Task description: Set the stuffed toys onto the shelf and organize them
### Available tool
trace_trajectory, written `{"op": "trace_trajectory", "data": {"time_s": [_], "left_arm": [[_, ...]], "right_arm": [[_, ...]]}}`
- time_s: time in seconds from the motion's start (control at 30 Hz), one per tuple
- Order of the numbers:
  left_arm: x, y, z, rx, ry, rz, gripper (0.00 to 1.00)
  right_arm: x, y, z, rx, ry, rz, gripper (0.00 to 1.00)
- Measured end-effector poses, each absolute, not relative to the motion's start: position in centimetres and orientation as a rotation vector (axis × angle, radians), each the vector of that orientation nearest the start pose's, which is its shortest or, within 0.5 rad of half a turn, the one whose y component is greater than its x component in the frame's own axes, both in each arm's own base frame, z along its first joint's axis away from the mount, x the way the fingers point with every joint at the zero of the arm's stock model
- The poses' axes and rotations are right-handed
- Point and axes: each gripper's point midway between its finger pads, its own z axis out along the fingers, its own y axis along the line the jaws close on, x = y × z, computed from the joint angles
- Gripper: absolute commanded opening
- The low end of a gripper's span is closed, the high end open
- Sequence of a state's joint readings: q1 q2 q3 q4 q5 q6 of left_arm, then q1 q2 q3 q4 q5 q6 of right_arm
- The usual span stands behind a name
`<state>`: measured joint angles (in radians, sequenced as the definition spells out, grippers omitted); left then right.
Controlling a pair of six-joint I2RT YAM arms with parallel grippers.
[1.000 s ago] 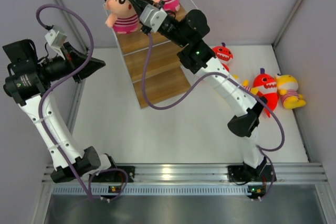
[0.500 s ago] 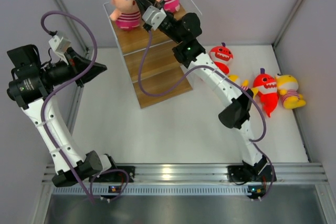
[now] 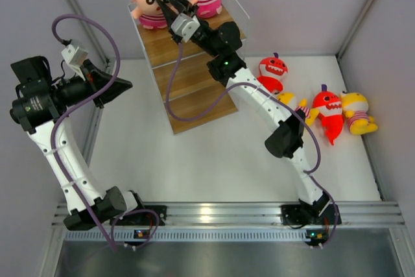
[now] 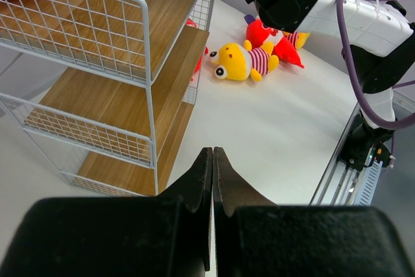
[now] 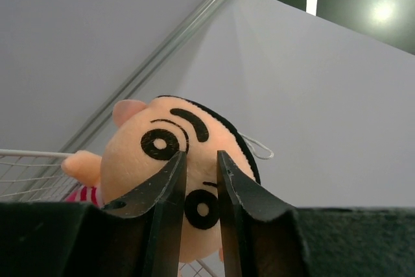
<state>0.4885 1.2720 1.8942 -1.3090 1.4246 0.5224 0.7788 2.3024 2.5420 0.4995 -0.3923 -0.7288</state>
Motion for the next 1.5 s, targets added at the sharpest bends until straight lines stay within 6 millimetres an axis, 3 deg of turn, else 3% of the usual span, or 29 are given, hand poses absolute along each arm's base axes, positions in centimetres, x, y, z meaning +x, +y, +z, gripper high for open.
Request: {"op": "trace_trajectory", "data": {"time_s": [0.13,0.27,0.67,0.8,1.03,1.3,1.5], "left_arm": [[23.6,-6.8,45.3,0.684,1.594,-0.847,0.00],[23.5,-6.9,45.4,0.685,1.591,-0.853,0.00],[23.4,-6.9,45.0,0.677,1.597,-0.867,0.00],[23.1,-7.1,45.0,0.681,1.595,-0.858,0.00],[22.9,-7.2,45.0,0.685,1.591,-0.853,0.00],[23.1,-7.0,44.9,0.680,1.602,-0.839,0.00],[23.1,-7.0,44.9,0.680,1.602,-0.839,0.01]], "right_arm": [[41.2,46.4,57.7,-0.810,0.339,0.216,0.42],[41.3,46.2,57.8,-0.794,0.350,0.225,0.51],[41.3,46.6,57.3,-0.743,0.446,0.386,0.54],[41.3,46.7,57.2,-0.730,0.470,0.429,0.44],[41.4,47.0,56.7,-0.730,0.504,0.470,0.00],[40.7,46.5,57.4,-0.736,0.517,0.490,0.00],[38.2,45.0,60.4,-0.757,0.484,0.471,0.00]]}}
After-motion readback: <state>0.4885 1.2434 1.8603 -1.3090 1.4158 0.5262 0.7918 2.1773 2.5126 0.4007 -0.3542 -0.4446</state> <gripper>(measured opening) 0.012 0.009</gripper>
